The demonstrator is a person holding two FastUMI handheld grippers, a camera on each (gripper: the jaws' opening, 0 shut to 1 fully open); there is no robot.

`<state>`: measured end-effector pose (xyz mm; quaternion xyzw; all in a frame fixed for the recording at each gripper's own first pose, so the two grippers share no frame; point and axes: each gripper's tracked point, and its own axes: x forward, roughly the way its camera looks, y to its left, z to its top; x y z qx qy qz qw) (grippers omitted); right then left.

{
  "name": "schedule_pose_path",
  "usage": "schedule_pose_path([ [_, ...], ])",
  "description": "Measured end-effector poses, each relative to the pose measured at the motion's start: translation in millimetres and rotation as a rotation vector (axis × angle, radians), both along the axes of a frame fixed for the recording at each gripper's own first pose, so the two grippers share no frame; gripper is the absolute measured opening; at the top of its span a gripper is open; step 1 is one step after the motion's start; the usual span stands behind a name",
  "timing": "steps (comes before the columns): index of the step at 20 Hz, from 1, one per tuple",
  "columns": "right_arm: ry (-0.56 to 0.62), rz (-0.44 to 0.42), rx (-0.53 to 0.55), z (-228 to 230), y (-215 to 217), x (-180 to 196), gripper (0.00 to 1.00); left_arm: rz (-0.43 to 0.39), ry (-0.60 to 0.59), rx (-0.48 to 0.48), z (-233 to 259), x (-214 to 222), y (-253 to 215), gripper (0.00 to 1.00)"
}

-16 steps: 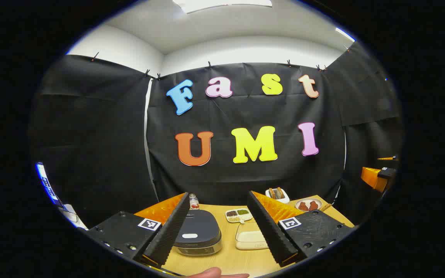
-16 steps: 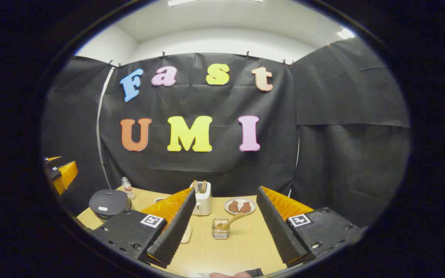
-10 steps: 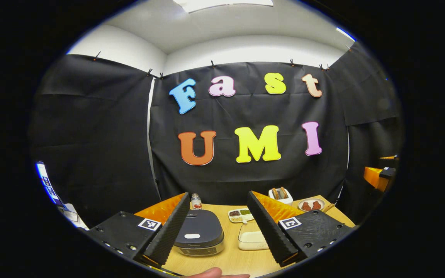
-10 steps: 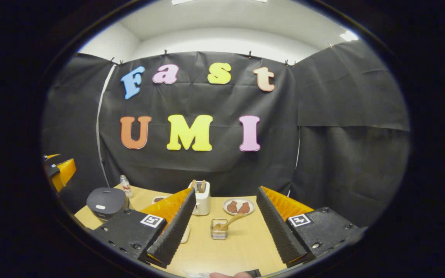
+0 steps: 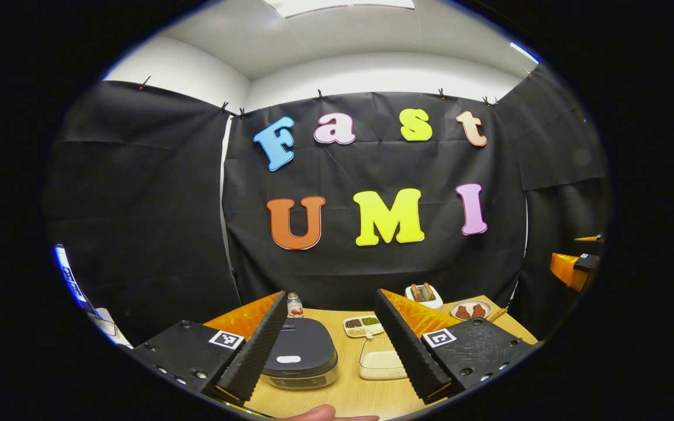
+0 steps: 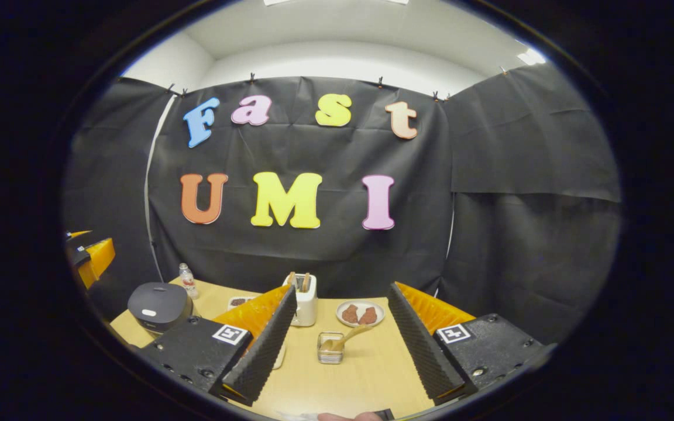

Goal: Close the left gripper, press the button to open the rice cooker; take a wooden spoon from the chopstick holder with the right hand, scoop a spoonful of rice and pour it into the rice cooker, then put the wooden spoon back into the chopstick holder.

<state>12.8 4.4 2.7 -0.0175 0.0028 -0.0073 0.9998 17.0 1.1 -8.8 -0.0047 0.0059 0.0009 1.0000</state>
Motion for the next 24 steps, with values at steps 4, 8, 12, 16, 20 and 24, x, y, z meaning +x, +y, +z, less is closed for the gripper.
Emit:
schedule_pose_path([
  [4,-0.004,-0.007,-0.003,2,1,2,0.96,-0.006,0.022,-0.016,-4,4,1,0.95],
  [8,-0.001,-0.002,-0.013,3,4,5,0.96,-0.001,0.046,-0.024,-12,13,3,0.59],
  [12,0.004,-0.004,-0.038,3,7,9,0.96,-0.015,0.09,0.011,-30,26,5,0.0],
  [16,0.023,-0.007,-0.057,2,10,13,1.0,0.036,0.165,-0.036,-61,51,27,0.0],
  [20,0.035,-0.006,-0.085,0,17,18,1.0,0.12,0.29,-0.078,-115,84,60,0.0],
  [24,0.058,0.015,-0.099,-4,30,24,1.0,0.193,0.443,-0.125,-182,97,80,0.0],
])
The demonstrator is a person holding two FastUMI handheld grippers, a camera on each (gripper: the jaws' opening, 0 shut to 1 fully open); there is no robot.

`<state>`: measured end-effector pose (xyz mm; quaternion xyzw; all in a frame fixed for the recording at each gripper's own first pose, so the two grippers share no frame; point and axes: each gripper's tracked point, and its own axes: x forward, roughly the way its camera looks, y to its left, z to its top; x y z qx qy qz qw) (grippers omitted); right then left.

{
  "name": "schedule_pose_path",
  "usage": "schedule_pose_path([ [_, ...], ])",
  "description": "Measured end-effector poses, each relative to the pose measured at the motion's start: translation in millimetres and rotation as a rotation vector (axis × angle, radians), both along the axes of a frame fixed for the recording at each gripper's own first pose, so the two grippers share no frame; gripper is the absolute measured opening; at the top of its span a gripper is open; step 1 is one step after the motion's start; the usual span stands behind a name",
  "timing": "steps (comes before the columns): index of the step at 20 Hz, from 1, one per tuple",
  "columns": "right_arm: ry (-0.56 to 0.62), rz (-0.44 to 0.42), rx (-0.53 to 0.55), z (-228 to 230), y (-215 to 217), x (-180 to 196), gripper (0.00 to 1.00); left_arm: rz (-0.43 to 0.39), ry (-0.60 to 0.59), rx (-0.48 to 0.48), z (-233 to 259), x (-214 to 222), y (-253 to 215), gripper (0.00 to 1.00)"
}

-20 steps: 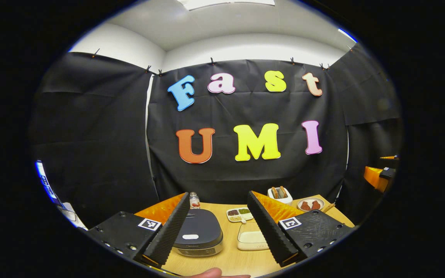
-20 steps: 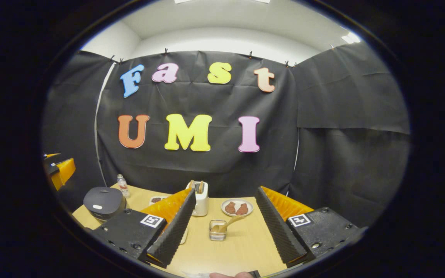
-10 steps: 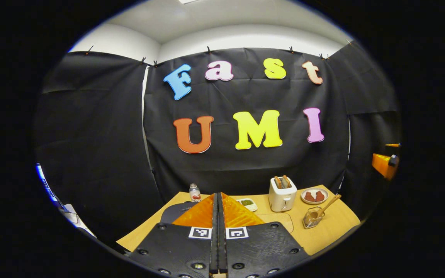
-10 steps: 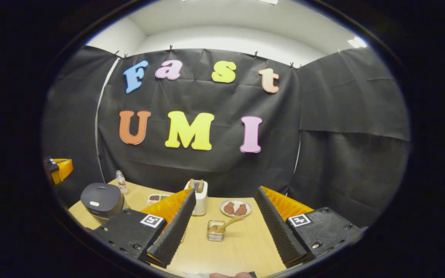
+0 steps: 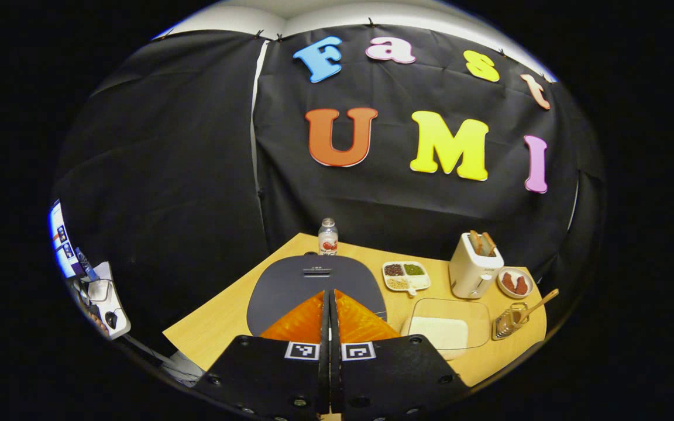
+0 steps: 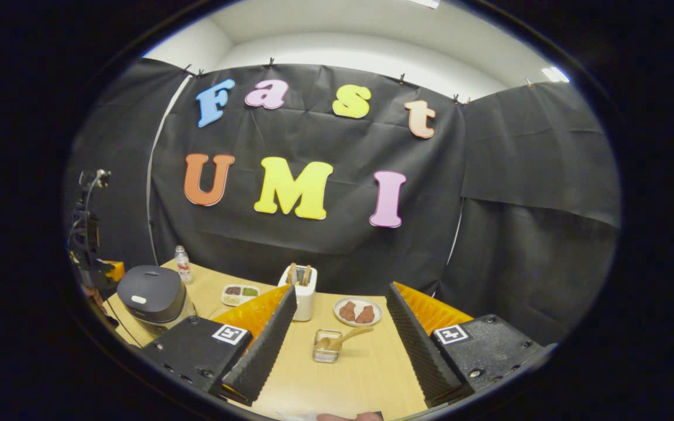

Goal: Close the left gripper, press the button to open the rice cooker; take a wooden spoon from the chopstick holder with the right hand, scoop a spoonful of rice and pour it into the rice cooker, then put the wooden spoon back into the chopstick holder.

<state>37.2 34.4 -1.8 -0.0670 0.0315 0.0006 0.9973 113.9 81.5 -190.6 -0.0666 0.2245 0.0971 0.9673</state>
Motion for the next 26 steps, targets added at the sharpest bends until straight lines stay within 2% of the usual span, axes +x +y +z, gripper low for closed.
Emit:
schedule_pose_path([
  [4,0.021,0.008,-0.018,-5,5,5,1.0,0.012,0.111,-0.005,-48,3,3,0.0],
  [10,0.038,0.01,-0.026,-11,5,5,1.0,0.014,0.192,-0.03,-79,0,1,0.0],
  [12,0.043,0.006,-0.028,-12,3,5,1.0,-0.005,0.161,0.019,-76,7,3,0.01],
  [13,0.048,0.008,-0.028,-13,3,4,1.0,-0.004,0.211,0.009,-85,3,3,0.0],
  [14,0.051,0.007,-0.027,-14,3,4,1.0,-0.001,0.185,0.005,-79,6,4,0.01],
  [18,0.065,0.008,-0.016,-20,3,3,1.0,0.01,0.229,-0.077,-83,1,3,0.01],
  [21,0.072,0.009,-0.016,-22,3,3,1.0,0.0,0.264,-0.067,-90,0,3,0.01],
  [26,0.079,0.013,-0.021,-25,3,4,1.0,0.002,0.242,-0.052,-81,3,4,0.02],
])
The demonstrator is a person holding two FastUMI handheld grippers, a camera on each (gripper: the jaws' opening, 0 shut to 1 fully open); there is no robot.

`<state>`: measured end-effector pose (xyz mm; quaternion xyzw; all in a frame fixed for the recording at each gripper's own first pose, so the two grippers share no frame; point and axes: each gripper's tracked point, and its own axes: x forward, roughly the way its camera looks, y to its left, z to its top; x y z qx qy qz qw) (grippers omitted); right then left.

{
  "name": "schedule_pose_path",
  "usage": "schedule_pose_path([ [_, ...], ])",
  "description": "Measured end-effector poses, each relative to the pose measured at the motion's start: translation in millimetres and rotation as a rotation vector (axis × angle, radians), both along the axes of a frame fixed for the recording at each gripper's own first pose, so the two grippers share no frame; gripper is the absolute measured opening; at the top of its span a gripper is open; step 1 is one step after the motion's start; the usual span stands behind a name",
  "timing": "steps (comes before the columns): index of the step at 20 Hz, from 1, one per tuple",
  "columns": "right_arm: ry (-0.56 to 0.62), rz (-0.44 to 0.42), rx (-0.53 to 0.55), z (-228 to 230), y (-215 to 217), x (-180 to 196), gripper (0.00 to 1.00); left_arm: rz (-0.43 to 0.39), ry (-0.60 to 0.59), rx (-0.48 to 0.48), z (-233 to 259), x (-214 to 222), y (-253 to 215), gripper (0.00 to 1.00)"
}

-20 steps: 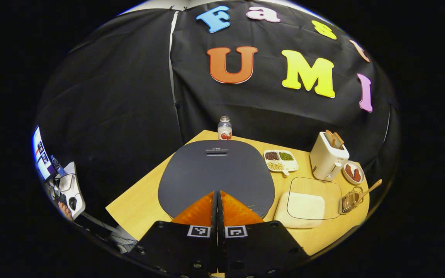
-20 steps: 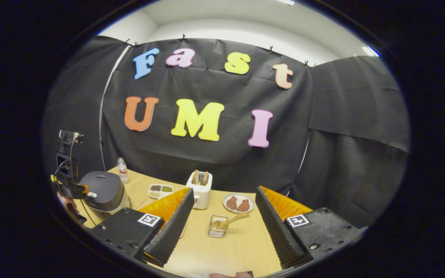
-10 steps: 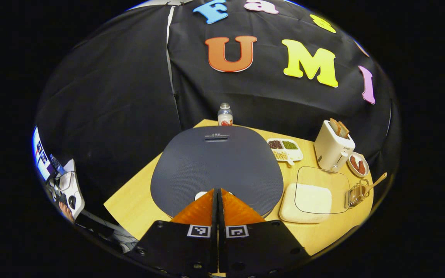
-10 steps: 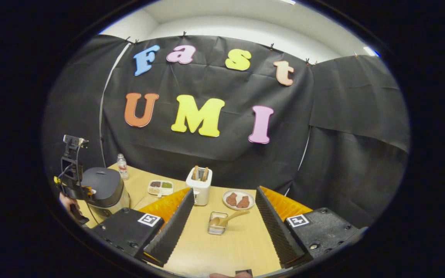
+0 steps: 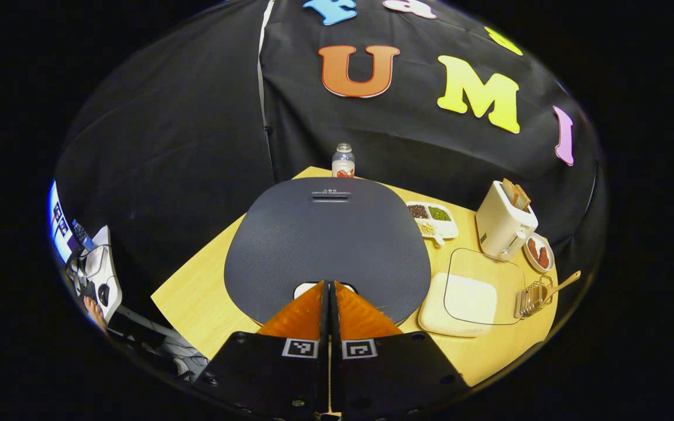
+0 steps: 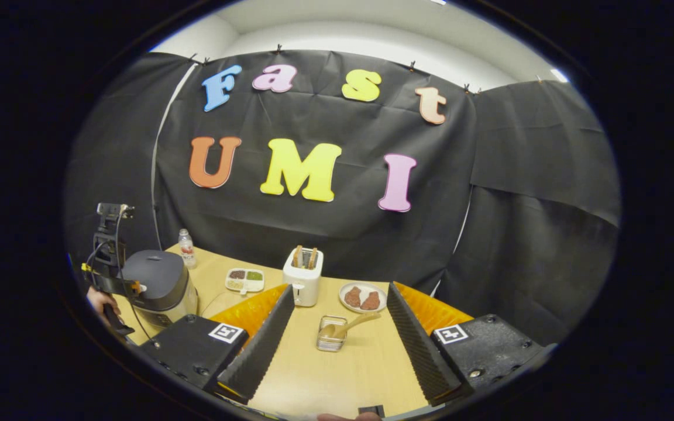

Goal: Close the left gripper, press the button to open the rice cooker; take a wooden spoon from the chopstick holder with the right hand, scoop a spoonful of rice and pour it into the rice cooker, then put the wooden spoon back into the chopstick holder.

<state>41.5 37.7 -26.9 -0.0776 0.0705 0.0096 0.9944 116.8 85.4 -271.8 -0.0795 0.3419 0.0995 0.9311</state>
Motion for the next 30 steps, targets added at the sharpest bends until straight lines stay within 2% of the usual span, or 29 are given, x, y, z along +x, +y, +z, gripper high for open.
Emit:
schedule_pose_path([
  [2,-0.017,-0.001,0.003,3,-1,-1,1.0,-0.03,-0.055,0.069,9,3,0,0.01],
  [4,-0.048,0.003,0.018,10,0,-2,1.0,-0.024,-0.134,0.122,31,11,4,0.04],
  [7,-0.106,-0.008,0.049,21,-5,-4,1.0,-0.003,-0.347,0.24,94,23,15,0.05],
  [10,-0.152,-0.016,0.081,28,-11,-7,1.0,-0.013,-0.51,0.26,153,29,11,0.0],
  [11,-0.161,-0.022,0.083,29,-13,-8,1.0,-0.011,-0.53,0.25,164,26,8,0.0],
  [12,-0.169,-0.025,0.084,30,-15,-9,1.0,-0.018,-0.545,0.24,175,23,5,0.04],
  [14,-0.184,-0.037,0.083,31,-19,-9,1.0,-0.028,-0.585,0.243,193,16,2,0.0],
  [19,-0.18,-0.038,0.096,27,-20,-7,1.0,-0.091,-0.627,0.219,220,-9,-17,0.03],
  [21,-0.176,-0.04,0.101,22,-20,-6,1.0,-0.094,-0.665,0.202,232,-22,-18,0.11],
  [23,-0.189,-0.032,0.106,20,-18,-8,1.0,-0.102,-0.738,0.193,252,-40,-20,0.37],
  [26,-0.192,-0.027,0.104,12,-18,-7,1.0,-0.148,-0.835,0.223,273,-68,-25,0.95],
  [30,-0.186,-0.024,0.107,5,-19,-1,1.0,-0.175,-0.816,0.244,272,-83,-32,0.95],
])
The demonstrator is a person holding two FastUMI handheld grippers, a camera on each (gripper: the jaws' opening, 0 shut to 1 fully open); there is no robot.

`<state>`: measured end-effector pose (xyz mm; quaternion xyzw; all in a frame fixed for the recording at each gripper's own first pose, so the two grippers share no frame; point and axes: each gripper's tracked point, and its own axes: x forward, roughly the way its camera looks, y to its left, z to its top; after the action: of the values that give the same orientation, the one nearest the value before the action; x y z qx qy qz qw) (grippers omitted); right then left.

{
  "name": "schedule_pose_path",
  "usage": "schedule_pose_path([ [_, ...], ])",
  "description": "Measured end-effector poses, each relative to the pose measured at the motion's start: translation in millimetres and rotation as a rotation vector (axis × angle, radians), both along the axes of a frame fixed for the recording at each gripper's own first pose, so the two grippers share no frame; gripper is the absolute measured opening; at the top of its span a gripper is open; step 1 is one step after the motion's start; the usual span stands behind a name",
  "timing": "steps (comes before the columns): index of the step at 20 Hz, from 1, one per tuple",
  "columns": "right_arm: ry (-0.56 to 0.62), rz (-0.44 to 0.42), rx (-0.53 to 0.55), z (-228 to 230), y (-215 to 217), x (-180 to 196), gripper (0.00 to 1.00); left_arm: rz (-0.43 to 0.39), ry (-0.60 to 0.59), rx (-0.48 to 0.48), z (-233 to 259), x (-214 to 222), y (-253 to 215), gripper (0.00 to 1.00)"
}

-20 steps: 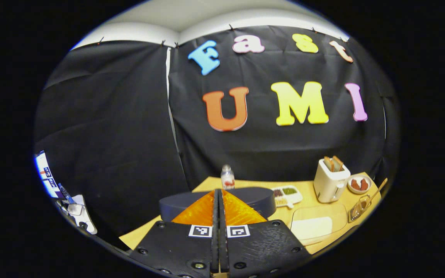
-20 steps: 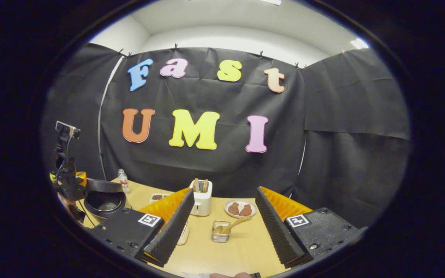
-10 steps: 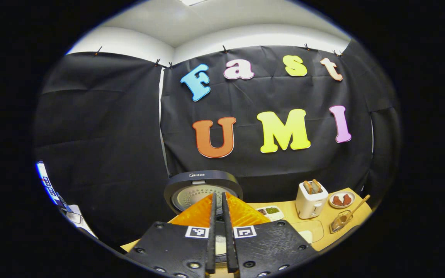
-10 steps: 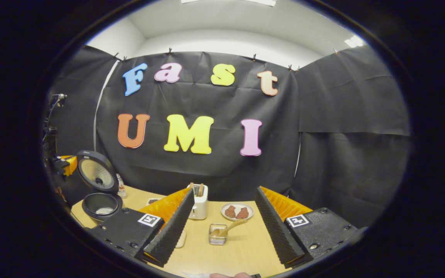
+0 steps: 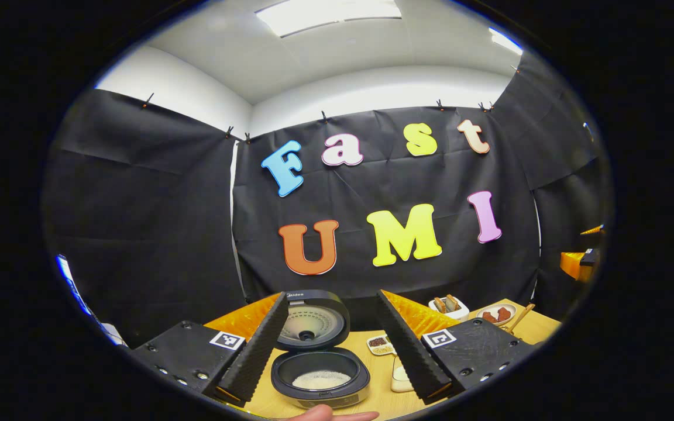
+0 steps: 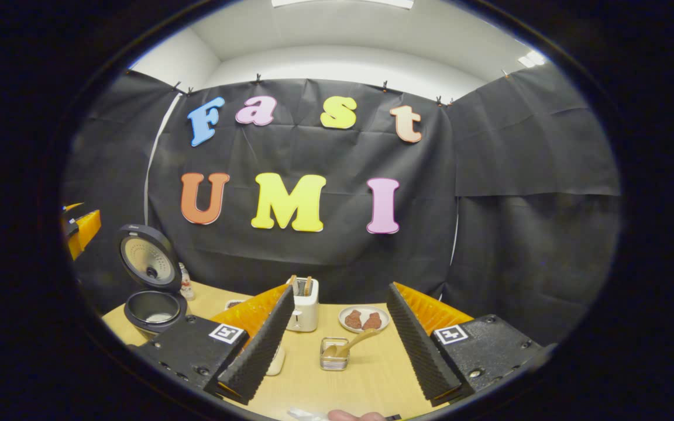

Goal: Close the left gripper, press the button to open the rice cooker; take a wooden spoon from the chopstick holder with the right hand, scoop a spoonful of rice and pour it into the rice cooker, then put the wooden spoon back into the chopstick holder.

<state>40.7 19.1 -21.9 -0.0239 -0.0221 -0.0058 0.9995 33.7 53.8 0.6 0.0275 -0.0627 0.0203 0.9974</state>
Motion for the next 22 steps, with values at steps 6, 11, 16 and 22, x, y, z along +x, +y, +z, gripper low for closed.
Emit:
schedule_pose_path([
  [6,0.013,-0.002,0.015,-5,-5,7,1.0,0.035,0.04,-0.042,-7,7,9,0.95],
  [11,0.058,-0.01,0.051,-35,-12,26,1.0,0.056,0.051,-0.04,-13,14,11,0.9],
  [16,0.127,-0.041,0.087,-100,-32,67,1.0,0.043,0.063,-0.027,-18,17,-1,0.95],
  [22,0.252,-0.074,0.209,-193,-51,142,1.0,0.051,0.075,-0.063,-20,24,-4,0.95],
])
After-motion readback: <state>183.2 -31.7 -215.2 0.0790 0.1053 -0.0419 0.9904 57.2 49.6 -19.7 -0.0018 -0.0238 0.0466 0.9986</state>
